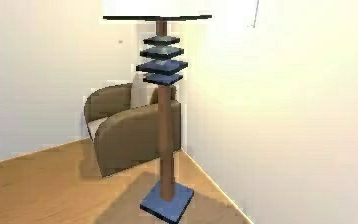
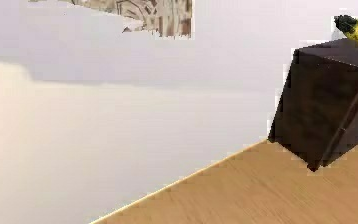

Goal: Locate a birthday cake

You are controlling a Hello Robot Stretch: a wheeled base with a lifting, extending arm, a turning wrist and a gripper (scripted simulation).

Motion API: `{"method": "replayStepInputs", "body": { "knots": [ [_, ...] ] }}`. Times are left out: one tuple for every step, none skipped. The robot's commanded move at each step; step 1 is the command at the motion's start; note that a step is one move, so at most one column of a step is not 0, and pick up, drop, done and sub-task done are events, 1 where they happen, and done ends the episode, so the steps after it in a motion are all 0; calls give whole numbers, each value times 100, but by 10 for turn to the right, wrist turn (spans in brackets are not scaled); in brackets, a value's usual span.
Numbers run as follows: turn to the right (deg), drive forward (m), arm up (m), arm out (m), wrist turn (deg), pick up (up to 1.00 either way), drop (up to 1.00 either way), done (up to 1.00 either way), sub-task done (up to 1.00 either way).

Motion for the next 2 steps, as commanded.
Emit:
{"method": "replayStepInputs", "body": {
  "knots": [
    [450, 0, 0, 0, 0, 0, 0, 0, 0],
    [450, 0, 0, 0, 0, 0, 0, 0, 0]
  ]
}}
